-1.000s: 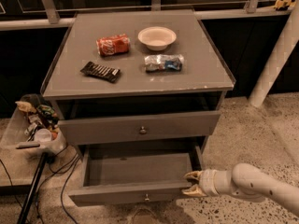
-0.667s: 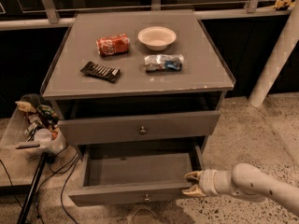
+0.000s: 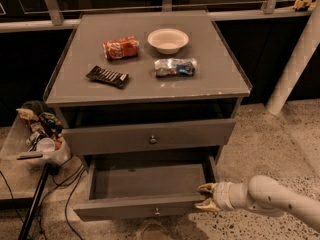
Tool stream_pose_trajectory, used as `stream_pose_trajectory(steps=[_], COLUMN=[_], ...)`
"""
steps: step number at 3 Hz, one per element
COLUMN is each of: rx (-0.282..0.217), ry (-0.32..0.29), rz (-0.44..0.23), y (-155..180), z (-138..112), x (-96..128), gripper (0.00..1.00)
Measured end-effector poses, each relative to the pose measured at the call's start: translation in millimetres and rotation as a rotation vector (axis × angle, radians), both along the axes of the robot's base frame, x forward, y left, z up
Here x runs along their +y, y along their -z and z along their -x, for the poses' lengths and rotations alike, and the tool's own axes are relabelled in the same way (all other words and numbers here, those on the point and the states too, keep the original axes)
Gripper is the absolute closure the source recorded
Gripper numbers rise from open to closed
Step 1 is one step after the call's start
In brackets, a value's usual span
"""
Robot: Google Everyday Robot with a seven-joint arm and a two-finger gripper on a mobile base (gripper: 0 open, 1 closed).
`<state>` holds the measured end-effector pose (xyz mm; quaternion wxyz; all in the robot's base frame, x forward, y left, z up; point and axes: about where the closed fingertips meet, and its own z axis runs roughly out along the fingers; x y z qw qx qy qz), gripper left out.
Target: Open middle drawer
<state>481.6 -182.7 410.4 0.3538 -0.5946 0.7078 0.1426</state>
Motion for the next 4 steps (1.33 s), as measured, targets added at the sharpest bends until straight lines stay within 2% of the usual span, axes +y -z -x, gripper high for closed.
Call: stream_pose_trajectory(steps=[1, 2, 3, 4], rx=[0.0, 0.0, 0.01, 0.008], ry=[0.0, 0.0, -0.008, -0.016], rz=[0.0, 0.0, -0.013, -0.027], y=[0.0, 0.0, 1.0, -1.1], z=[0.0, 0.1, 15.5, 32.5], x=[0.0, 0.0, -3.2, -4.6], gripper=[0.38, 0.61, 0.84, 1.0])
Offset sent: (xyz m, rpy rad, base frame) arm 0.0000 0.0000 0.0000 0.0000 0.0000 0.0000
